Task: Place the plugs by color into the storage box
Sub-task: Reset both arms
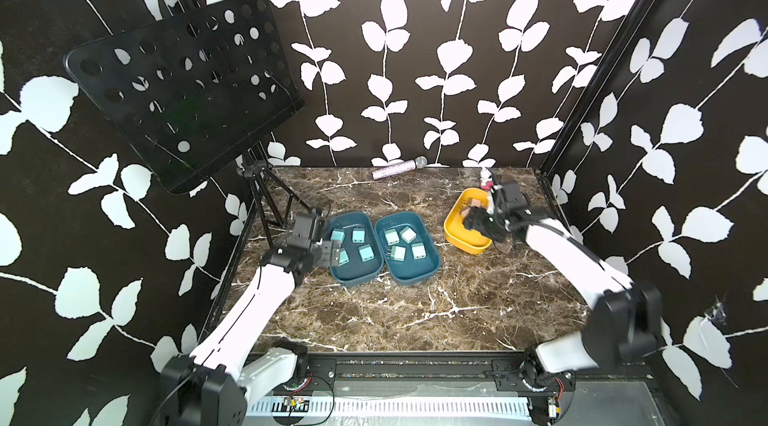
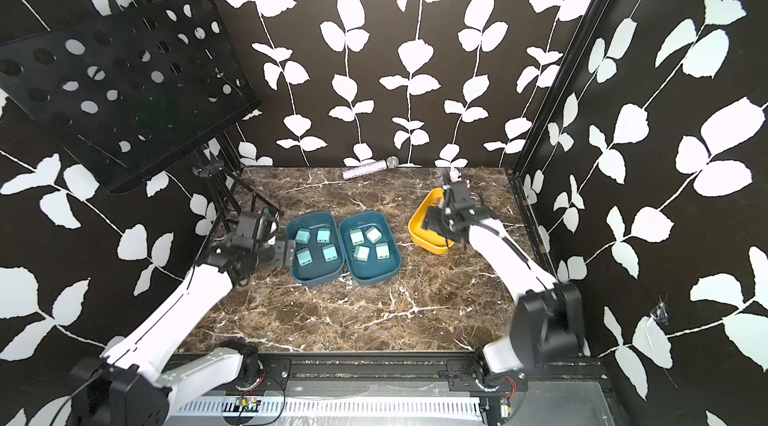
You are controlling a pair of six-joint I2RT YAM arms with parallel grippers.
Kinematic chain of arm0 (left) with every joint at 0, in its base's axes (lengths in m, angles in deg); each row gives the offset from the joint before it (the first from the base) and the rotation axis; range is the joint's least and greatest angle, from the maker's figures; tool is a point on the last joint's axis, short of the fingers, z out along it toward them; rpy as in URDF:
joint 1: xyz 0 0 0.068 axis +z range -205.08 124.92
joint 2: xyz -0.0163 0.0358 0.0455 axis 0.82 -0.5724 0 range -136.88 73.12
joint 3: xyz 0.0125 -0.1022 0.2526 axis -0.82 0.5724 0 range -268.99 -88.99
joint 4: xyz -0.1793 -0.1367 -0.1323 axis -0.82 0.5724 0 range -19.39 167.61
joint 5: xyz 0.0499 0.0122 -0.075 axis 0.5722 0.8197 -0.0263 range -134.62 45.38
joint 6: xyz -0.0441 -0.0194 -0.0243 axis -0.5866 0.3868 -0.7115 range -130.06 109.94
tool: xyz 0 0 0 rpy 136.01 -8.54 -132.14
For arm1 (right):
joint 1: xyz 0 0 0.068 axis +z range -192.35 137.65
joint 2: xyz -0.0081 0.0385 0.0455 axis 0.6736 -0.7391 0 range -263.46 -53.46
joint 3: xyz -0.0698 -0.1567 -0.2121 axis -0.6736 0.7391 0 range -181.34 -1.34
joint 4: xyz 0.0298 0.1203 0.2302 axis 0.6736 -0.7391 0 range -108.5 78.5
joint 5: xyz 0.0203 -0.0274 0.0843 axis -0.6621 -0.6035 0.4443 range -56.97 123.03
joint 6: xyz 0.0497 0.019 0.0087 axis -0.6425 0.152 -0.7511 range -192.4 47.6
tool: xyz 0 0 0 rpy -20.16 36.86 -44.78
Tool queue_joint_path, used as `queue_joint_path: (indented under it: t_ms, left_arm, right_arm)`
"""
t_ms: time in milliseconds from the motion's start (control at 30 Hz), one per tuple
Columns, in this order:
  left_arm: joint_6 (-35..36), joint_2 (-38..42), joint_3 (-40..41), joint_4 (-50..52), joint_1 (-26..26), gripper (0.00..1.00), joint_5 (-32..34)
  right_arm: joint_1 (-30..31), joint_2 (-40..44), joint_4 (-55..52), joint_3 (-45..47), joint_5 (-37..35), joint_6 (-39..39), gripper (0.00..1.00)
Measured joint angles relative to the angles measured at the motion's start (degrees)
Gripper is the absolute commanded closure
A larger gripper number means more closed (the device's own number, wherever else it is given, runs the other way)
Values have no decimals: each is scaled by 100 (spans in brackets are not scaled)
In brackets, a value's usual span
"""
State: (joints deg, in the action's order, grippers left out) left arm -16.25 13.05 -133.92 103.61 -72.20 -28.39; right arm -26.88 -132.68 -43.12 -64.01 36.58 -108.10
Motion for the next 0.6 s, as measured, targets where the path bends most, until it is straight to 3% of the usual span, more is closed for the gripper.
queue_joint_path:
  t_ms: [167,300,367,433,600]
  left_arm:
    - [798,-210,710,-927,136,1,553]
    - [1043,256,1958,-2658,214,1,538]
    - [1056,522,2691,-3615,269,1,452]
    - [1073,579,3180,-4315,398,1,264]
    - [1034,-155,3322,-5967,756,1,-157]
  right_arm:
    - [-251,1143,852,1733,-1309,656,18]
    - [-315,1867,1884,3209,-2203,1226,13]
    - [-420,1987,2131,3445,-2457,1486,12]
    - [-492,1993,2420,3456,-2643,1781,1]
    - [-496,1989,2817,3462,-3180,2107,1]
